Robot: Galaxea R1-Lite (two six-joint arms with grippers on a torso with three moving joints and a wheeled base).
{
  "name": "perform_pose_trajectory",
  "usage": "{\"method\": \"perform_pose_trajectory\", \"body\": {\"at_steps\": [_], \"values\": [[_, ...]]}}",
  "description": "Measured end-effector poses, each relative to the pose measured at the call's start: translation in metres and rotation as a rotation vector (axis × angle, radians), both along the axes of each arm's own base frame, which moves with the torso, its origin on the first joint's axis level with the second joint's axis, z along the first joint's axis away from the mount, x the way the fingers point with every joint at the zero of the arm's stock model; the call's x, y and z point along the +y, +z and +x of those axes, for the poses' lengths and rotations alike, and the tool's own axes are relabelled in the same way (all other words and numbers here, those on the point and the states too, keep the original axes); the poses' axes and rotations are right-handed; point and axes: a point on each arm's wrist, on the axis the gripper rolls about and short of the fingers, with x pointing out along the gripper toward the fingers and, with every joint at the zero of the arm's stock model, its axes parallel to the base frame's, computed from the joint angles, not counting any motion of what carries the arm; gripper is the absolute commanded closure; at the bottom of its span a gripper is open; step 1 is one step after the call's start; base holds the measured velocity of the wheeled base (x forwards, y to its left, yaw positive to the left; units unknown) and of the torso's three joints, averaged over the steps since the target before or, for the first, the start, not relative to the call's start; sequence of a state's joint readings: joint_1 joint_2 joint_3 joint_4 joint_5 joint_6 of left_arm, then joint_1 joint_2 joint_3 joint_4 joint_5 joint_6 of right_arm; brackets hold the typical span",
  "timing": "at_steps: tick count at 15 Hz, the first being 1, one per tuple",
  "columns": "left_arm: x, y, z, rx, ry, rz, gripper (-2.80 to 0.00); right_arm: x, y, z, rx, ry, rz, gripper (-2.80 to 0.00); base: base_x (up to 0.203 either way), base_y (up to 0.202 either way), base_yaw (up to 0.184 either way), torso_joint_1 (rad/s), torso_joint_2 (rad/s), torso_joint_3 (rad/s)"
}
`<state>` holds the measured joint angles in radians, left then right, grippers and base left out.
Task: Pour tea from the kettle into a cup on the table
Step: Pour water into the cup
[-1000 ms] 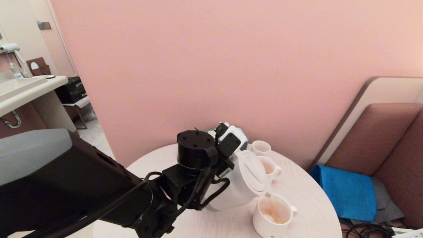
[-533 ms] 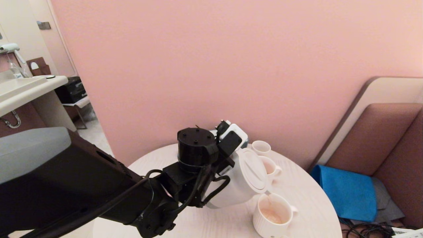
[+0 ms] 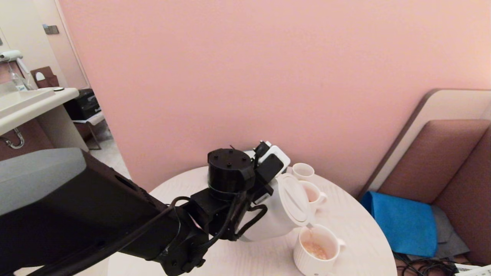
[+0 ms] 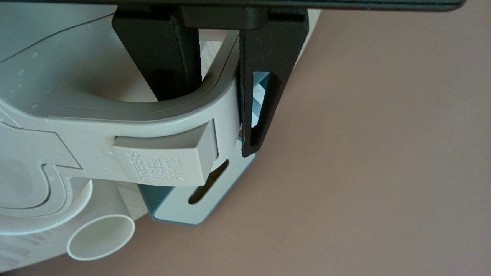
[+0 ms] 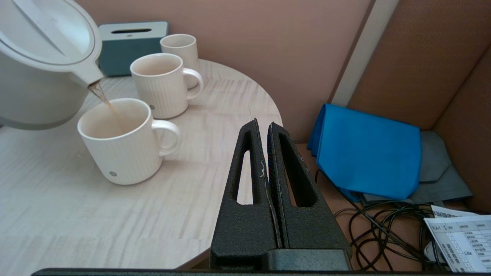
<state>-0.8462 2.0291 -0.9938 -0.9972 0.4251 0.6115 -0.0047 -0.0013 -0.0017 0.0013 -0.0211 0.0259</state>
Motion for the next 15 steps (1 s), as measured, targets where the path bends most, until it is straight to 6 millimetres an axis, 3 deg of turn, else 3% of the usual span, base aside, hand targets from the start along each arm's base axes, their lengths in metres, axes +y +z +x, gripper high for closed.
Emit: {"method": "perform_pose_trajectory", "body": {"at_steps": [15], "values": [[-0.0037, 0.0006, -0.0001, -0.020, -0.008, 0.034, 0.00, 0.0000, 0.0000, 0.0000, 0.000, 0.000, 0.000, 0.00, 0.000, 0.000, 0.000, 0.000, 0.00, 0.000]]}}
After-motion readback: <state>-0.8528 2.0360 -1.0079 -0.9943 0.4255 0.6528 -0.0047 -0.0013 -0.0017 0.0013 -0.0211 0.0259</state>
